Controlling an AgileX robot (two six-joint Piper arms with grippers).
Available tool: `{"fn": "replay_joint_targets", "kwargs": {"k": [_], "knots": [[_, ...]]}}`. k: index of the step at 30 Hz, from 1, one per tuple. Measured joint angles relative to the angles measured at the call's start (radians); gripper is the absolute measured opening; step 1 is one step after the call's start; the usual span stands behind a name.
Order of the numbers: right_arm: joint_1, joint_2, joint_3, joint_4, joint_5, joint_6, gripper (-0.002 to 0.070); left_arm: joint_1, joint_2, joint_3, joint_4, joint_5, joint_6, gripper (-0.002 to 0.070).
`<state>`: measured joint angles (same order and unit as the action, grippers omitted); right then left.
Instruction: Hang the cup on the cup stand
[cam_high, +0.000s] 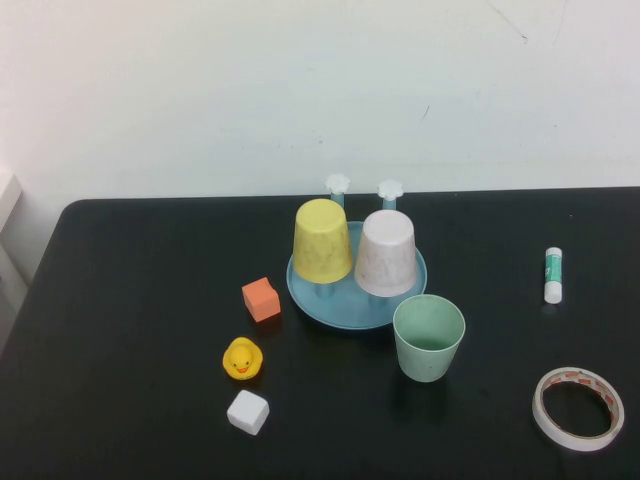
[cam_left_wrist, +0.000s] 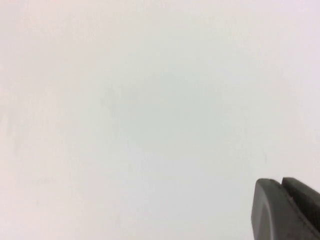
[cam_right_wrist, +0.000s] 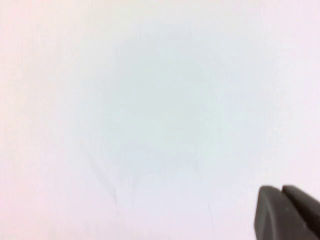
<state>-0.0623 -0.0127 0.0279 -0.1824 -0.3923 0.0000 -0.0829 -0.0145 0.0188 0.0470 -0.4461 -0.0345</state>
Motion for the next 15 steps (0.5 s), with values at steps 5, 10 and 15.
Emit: {"fn": "replay_joint_targets", "kwargs": {"k": [5,10,15], "knots": [[0.000,0.000,0.000,0.005,-0.120,0.038,-0.0001,0.000,0.000,0.000,0.000,-0.077,0.000,-0.0002],[0.000,0.000,-0.055,0.005,0.021,0.063,-0.0001,0.000,0.000,-0.084,-0.030,0.137,0.000,-0.0002],[0.000,0.028,-0.269,0.005,0.421,0.063,-0.0001,0.000,0.038,-0.345,-0.027,0.600,0.000,-0.0002]]}}
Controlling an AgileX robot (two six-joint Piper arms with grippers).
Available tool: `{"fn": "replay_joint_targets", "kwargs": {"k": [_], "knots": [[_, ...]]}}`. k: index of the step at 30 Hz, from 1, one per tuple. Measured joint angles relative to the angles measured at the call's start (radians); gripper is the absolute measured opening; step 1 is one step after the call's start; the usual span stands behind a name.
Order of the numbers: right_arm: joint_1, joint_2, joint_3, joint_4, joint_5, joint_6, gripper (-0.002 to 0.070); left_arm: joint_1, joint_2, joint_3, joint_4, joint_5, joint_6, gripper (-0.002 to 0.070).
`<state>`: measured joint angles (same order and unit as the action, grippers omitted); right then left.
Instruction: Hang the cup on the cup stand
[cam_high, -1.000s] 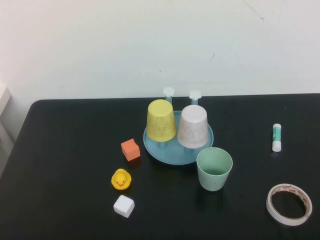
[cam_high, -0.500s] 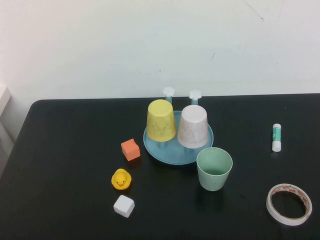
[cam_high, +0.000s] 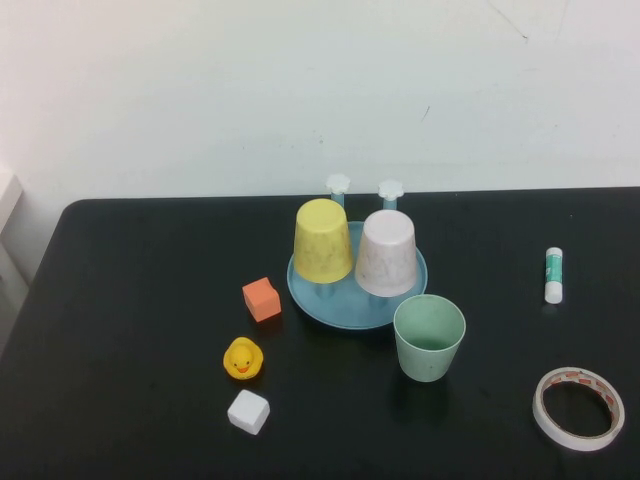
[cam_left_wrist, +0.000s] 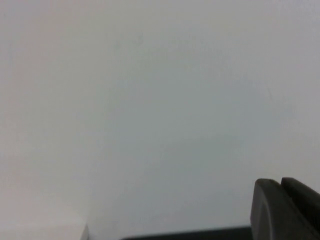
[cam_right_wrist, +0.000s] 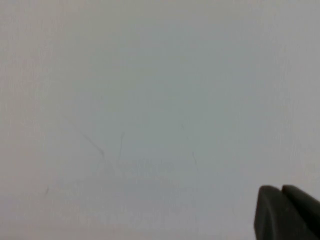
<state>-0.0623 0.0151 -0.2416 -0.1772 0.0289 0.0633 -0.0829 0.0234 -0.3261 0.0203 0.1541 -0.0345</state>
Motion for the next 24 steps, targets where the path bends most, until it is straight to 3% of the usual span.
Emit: {"fn": "replay_joint_targets", "kwargs": {"k": [4,8,16,24], "knots": [[0.000,0.131,-0.139,0.013,0.236,-0.033,-0.0001,0.000,0.104,-0.101,0.016,0.197,0.000,-0.0002],[0.000,0.293,-0.230,0.139,0.416,-0.183,-0.0001,0.000,0.190,-0.108,-0.020,0.308,0.000,-0.0002],[0.000,0.723,-0.351,0.651,0.591,-0.755,-0.0001,0.000,0.281,-0.108,-0.084,0.405,0.000,-0.0002],[0.044,1.109,-0.375,1.199,0.536,-1.349,0.0009,0.000,0.288,-0.072,-0.089,0.317,0.000,-0.0002]]}}
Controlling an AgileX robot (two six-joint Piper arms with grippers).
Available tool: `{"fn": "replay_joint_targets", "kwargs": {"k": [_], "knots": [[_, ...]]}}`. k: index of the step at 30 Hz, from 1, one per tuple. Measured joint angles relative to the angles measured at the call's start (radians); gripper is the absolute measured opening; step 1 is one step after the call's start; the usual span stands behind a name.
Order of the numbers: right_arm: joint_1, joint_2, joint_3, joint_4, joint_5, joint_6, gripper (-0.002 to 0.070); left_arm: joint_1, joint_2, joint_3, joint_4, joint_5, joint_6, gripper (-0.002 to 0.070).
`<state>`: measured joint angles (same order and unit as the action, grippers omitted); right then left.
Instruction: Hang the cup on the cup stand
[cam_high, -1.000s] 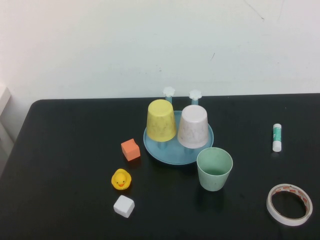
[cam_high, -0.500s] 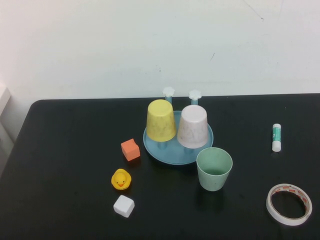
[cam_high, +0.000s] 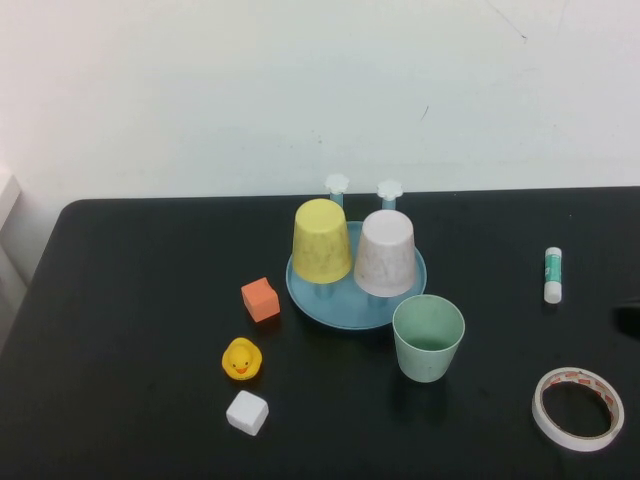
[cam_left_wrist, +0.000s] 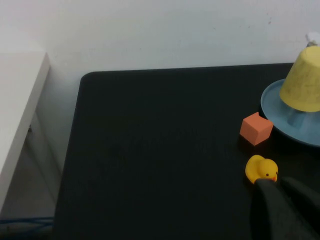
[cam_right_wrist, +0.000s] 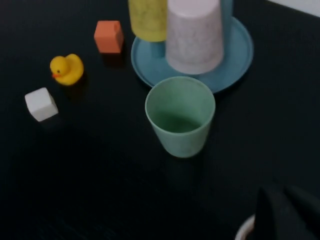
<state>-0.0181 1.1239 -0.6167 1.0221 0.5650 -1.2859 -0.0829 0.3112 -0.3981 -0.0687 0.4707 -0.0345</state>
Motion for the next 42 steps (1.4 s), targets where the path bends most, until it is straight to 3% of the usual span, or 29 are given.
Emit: {"fn": "replay_joint_targets", "kwargs": {"k": [5,10,13,18,28,30,32,34,36,37,40,42], "knots": [[0.157,0.234,-0.065,0.152,-0.125,-0.194,0.0129,0.000,0.000,0.008,-0.002,-0.016,0.000,-0.0002],[0.302,0.447,-0.213,0.188,-0.234,-0.227,0.0319,0.000,0.000,0.008,-0.002,-0.016,0.000,-0.0002],[0.335,0.555,-0.292,0.208,-0.286,-0.231,0.0372,0.000,0.000,0.008,-0.010,-0.016,0.000,-0.0002],[0.341,0.720,-0.398,0.240,-0.316,-0.231,0.0392,0.000,0.000,0.008,-0.039,-0.016,0.000,-0.0002],[0.342,0.922,-0.500,0.242,-0.329,-0.233,0.0391,0.000,0.000,0.008,-0.273,-0.060,0.002,-0.0001],[0.342,0.928,-0.500,0.240,-0.328,-0.233,0.0365,0.000,0.000,0.008,-0.335,-0.082,0.002,0.0000],[0.342,0.928,-0.502,0.239,-0.321,-0.233,0.0292,0.000,0.000,0.008,-0.412,-0.104,0.002,0.0021],[0.342,0.928,-0.502,0.239,-0.315,-0.233,0.0190,0.000,0.000,0.008,-0.503,-0.122,0.002,0.0081],[0.342,0.928,-0.502,0.239,-0.301,-0.233,0.0091,0.000,0.000,0.008,-0.604,-0.131,0.002,0.0210],[0.342,0.919,-0.502,0.238,-0.276,-0.233,0.0046,0.000,0.000,0.008,-0.731,-0.137,0.002,0.0389],[0.342,0.882,-0.502,0.232,-0.228,-0.221,0.0032,0.000,0.000,0.008,-0.953,-0.149,0.002,0.0596],[0.342,0.839,-0.502,0.231,-0.192,-0.205,0.0031,0.000,0.000,0.008,-1.092,-0.160,0.000,0.0649]]}}
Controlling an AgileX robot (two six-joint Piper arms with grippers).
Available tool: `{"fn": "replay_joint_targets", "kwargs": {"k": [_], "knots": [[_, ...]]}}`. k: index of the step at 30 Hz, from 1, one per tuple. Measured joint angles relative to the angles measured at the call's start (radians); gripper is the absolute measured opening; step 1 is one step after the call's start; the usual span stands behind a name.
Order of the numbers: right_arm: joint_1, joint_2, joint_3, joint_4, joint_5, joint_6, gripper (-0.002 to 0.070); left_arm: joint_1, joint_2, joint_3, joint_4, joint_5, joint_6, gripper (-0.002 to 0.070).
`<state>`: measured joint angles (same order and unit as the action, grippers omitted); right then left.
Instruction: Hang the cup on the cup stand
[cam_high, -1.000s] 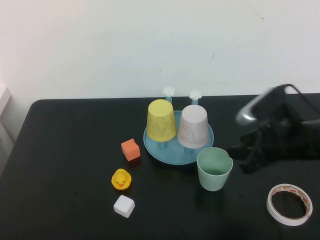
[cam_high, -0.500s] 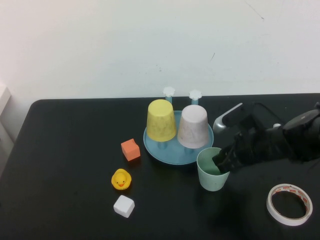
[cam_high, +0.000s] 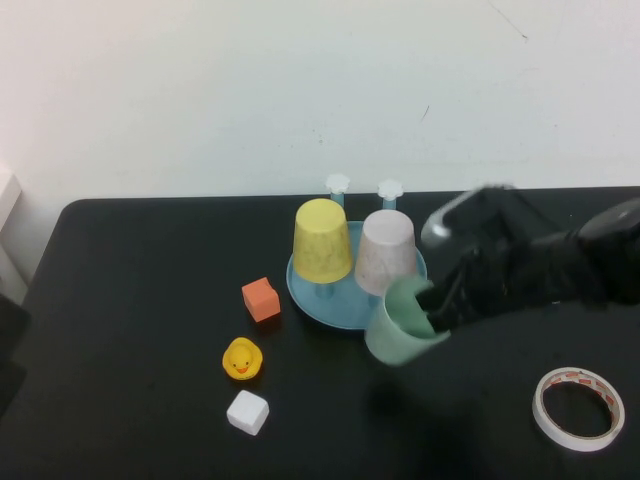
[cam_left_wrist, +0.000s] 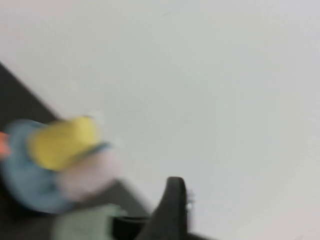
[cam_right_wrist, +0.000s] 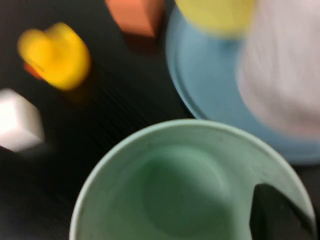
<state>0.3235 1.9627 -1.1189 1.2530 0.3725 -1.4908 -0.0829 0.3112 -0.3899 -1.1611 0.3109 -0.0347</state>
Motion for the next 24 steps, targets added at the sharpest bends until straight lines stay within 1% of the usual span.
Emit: {"fn": "replay_joint_targets", "kwargs": {"k": [2,5,9,11,14,16,20,24], "knots": [[0.002,-0.055,0.000,-0.005,0.039,0.018,0.0030,0.000,0.000,0.000,-0.135,-0.014,0.000,0.0674],[0.016,-0.162,0.000,-0.007,0.078,0.046,0.0030,0.000,0.000,0.000,-0.267,-0.025,-0.002,0.0688],[0.075,-0.299,0.000,0.022,0.097,0.042,0.0029,0.000,0.000,0.000,-0.378,-0.028,-0.002,0.0691],[0.125,-0.359,0.000,0.114,0.102,-0.026,0.0029,0.000,0.000,0.000,-0.428,-0.023,-0.002,0.0692],[0.210,-0.412,-0.002,0.342,0.108,-0.187,0.0029,0.000,0.000,0.000,-0.486,-0.017,-0.002,0.0692],[0.275,-0.421,-0.016,0.400,0.106,-0.251,0.0029,0.000,0.000,0.000,-0.516,-0.017,-0.002,0.0692],[0.412,-0.412,-0.056,0.431,0.088,-0.312,0.0029,0.000,0.000,0.000,-0.534,-0.017,-0.002,0.0692],[0.469,-0.398,-0.115,0.437,0.035,-0.370,0.0029,0.000,0.000,0.000,-0.538,-0.017,-0.002,0.0692]]}}
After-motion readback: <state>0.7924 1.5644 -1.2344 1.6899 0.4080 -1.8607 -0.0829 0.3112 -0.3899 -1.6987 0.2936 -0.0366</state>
